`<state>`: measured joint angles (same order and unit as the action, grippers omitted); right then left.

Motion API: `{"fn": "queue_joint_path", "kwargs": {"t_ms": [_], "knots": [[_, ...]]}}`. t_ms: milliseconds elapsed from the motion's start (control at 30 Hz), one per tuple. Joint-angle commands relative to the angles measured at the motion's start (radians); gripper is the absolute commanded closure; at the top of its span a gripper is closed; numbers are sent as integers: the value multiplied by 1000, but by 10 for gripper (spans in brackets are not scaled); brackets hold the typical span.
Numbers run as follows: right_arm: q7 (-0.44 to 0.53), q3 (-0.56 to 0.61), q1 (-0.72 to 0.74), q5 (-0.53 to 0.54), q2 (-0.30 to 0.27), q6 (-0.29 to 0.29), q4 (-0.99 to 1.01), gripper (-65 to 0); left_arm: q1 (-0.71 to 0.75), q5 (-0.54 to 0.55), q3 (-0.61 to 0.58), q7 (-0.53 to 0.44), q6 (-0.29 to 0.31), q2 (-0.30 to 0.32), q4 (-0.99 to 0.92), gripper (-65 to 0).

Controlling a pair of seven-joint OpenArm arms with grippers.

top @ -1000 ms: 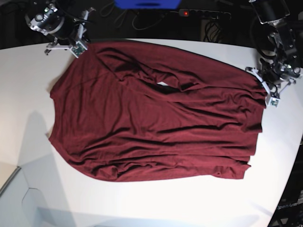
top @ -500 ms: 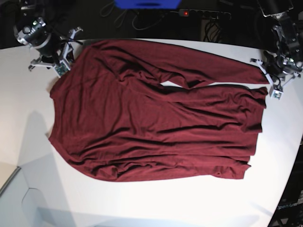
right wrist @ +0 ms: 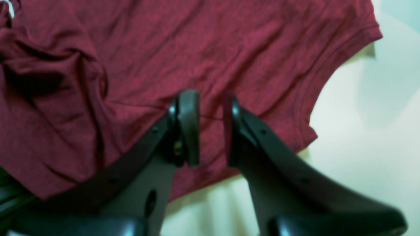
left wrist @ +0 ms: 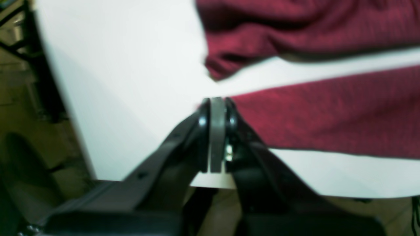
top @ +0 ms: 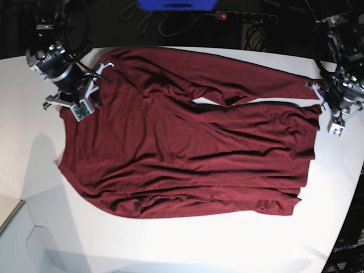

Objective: Layout the t-shirt on the table in an organized manner, then fold the t-shirt properly
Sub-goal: 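Hold the shirt edge with both grippers and stretch it apart, then move both grippers to the shirt's hem and grasp it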

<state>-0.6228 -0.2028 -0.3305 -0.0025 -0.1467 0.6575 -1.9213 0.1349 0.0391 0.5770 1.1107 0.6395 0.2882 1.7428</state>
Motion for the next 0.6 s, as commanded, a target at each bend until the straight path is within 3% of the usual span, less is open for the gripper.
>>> {"fn": "queue_joint_path", "kwargs": {"t_ms": [0, 167, 333, 567], "knots": [[24, -4, 3, 11, -6, 0, -16, -140, -22, 2, 5, 3, -2, 16, 27, -6], [24, -5, 32, 11, -8, 0, -4, -140, -90, 0, -2, 15, -2, 15, -4, -6], [24, -5, 110, 11, -9, 0, 99, -140, -180, -6, -2, 9, -2, -43, -178, -6], [24, 18, 284, 11, -55, 0, 259, -140, -297, -6, -47, -50, -11, -65, -286, -6]]}}
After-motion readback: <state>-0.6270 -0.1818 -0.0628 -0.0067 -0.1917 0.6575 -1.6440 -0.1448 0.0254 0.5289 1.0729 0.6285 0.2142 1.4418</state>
